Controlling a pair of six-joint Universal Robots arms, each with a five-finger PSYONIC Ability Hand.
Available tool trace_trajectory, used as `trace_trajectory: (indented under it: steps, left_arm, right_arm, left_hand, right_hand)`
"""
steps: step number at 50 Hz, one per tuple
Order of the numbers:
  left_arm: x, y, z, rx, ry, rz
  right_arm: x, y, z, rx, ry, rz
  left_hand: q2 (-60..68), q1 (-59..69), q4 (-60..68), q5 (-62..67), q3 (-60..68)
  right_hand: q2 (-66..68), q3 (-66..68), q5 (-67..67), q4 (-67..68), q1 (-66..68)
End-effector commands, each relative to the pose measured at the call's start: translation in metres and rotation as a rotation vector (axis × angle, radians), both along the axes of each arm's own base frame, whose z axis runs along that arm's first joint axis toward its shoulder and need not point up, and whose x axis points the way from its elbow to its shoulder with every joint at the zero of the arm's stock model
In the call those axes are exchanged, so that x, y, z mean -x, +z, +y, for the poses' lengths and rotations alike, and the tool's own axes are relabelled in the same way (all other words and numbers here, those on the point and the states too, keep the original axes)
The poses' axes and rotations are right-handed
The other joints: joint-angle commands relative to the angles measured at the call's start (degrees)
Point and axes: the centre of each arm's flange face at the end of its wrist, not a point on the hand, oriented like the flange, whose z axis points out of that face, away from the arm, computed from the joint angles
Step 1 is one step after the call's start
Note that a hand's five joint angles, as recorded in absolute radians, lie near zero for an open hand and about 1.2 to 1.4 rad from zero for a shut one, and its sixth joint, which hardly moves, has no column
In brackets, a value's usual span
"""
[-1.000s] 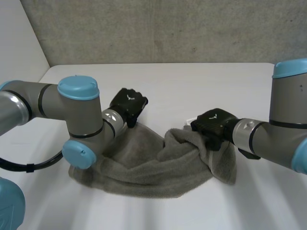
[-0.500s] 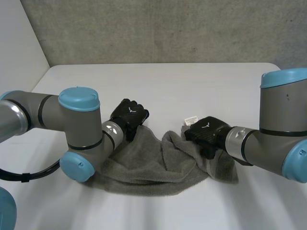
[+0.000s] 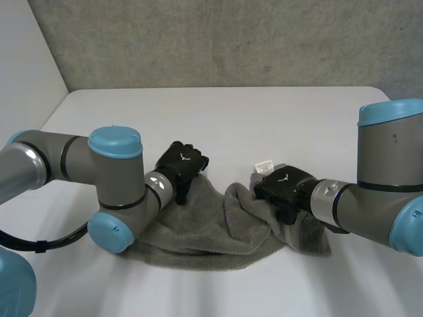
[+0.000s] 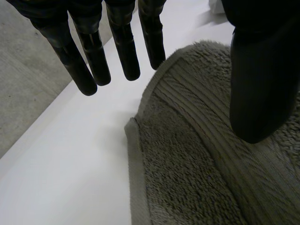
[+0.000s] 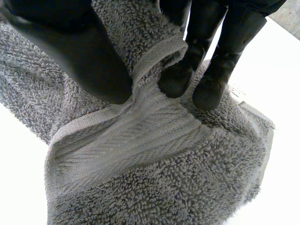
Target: Fold the towel.
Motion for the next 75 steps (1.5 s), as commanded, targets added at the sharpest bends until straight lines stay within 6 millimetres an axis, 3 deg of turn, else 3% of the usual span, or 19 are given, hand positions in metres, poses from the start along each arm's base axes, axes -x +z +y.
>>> trace_trajectory:
  steps: [1,4,10,17,22,23,25,28,30,35,39,42,44,45,47,55,64,66,75]
  left_arm:
    - [-0.001,-0.009,0.001,-0.020,-0.001,-0.012]
    - [0.000,-0.011,0.002,-0.025,-0.004,-0.015]
    - [0.004,-0.011,0.004,-0.032,-0.050,-0.001]
    - [0.011,0.019,-0.010,0.061,-0.038,0.055]
    - [0.018,0.084,-0.045,0.287,0.059,0.186]
    - [0.018,0.084,-0.045,0.288,0.059,0.187]
    - [0.015,0.129,-0.057,0.441,0.128,0.305]
    - [0.011,0.152,-0.061,0.515,0.166,0.378]
    - [-0.003,0.191,-0.063,0.632,0.246,0.499]
    - [-0.023,0.214,-0.057,0.693,0.292,0.547]
    - [-0.025,0.205,-0.048,0.657,0.284,0.521]
    - [-0.024,0.173,-0.038,0.574,0.256,0.461]
    - [-0.028,0.136,-0.025,0.465,0.229,0.383]
    - [-0.028,0.135,-0.025,0.465,0.229,0.383]
    - [-0.035,0.101,-0.009,0.358,0.214,0.307]
    - [-0.057,0.038,0.026,0.150,0.220,0.148]
    - [-0.071,0.049,0.036,0.154,0.242,0.151]
    - [-0.074,0.061,0.038,0.178,0.247,0.170]
    - [-0.076,0.079,0.041,0.219,0.249,0.204]
  right_arm:
    - [0.001,0.000,-0.001,0.002,-0.004,-0.001]
    - [0.001,0.000,-0.002,0.003,-0.003,0.000]
    - [0.000,0.003,-0.005,0.017,-0.004,-0.005]
    - [-0.010,0.024,-0.023,0.155,0.000,-0.055]
    - [-0.028,0.059,-0.059,0.521,-0.009,-0.207]
    - [-0.028,0.059,-0.059,0.522,-0.009,-0.208]
    - [-0.031,0.083,-0.071,0.732,-0.048,-0.301]
    - [-0.031,0.096,-0.073,0.826,-0.065,-0.345]
    - [-0.029,0.123,-0.071,0.967,-0.091,-0.438]
    - [-0.022,0.140,-0.068,0.968,-0.104,-0.514]
    - [-0.021,0.133,-0.064,0.892,-0.091,-0.488]
    - [-0.021,0.119,-0.057,0.763,-0.054,-0.423]
    - [-0.019,0.099,-0.046,0.622,-0.012,-0.324]
    - [-0.019,0.099,-0.046,0.622,-0.012,-0.324]
    - [-0.014,0.063,-0.033,0.485,0.046,-0.164]
    - [0.009,-0.008,0.015,0.289,0.290,0.257]
    - [0.020,-0.010,0.026,0.264,0.285,0.293]
    - [0.022,0.006,0.029,0.302,0.262,0.262]
    - [0.026,0.047,0.011,0.305,0.051,0.036]
  left_hand:
    - [0.2,-0.1,-0.1,-9.2,0.4]
    - [6.6,6.3,6.3,-2.8,6.7]
    - [44.7,44.4,44.3,35.3,44.8]
    - [47.5,47.2,47.1,38.1,47.6]
    - [47.5,47.2,47.1,38.1,47.6]
    - [47.5,47.2,47.1,38.1,47.6]
    - [47.5,47.2,47.1,38.1,47.6]
    - [47.5,47.2,47.1,38.1,47.6]
    - [47.5,47.2,47.1,38.1,47.6]
    - [47.5,47.2,47.1,38.1,47.6]
    - [47.5,47.2,47.1,38.1,47.6]
    - [47.5,47.2,47.1,38.1,47.6]
    - [47.5,47.2,47.1,38.1,47.6]
    - [47.5,47.2,47.1,38.1,47.6]
    - [47.5,47.2,47.1,38.1,47.6]
    - [47.5,47.2,47.1,38.1,47.6]
    - [47.5,47.2,47.1,38.1,47.6]
    - [47.5,47.2,47.1,38.1,47.6]
    - [47.5,47.2,47.1,38.1,47.6]
  right_hand:
    - [5.3,2.7,5.2,3.1,5.5]
    - [5.3,2.7,5.2,3.1,5.5]
    - [5.3,2.7,5.2,3.1,5.5]
    - [5.3,2.7,5.2,3.1,5.5]
    - [5.3,2.7,5.2,3.1,5.5]
    - [5.3,2.7,5.2,3.1,5.5]
    - [5.3,2.7,5.2,3.1,5.5]
    - [5.3,2.7,5.2,3.1,5.5]
    - [5.3,2.7,5.2,3.1,5.5]
    - [5.3,2.7,5.2,3.1,5.5]
    - [5.3,2.7,5.2,3.1,5.5]
    - [5.3,2.7,5.2,3.1,5.5]
    - [5.3,2.7,5.2,3.1,5.5]
    - [5.3,2.7,5.2,3.1,5.5]
    - [5.3,2.7,5.2,3.1,5.5]
    - [3.4,0.8,3.2,1.1,3.6]
    - [-15.6,-18.3,-15.8,-17.9,-15.5]
    - [-37.8,-40.4,-37.9,-40.0,-37.6]
    - [-47.9,-50.6,-48.1,-50.2,-47.8]
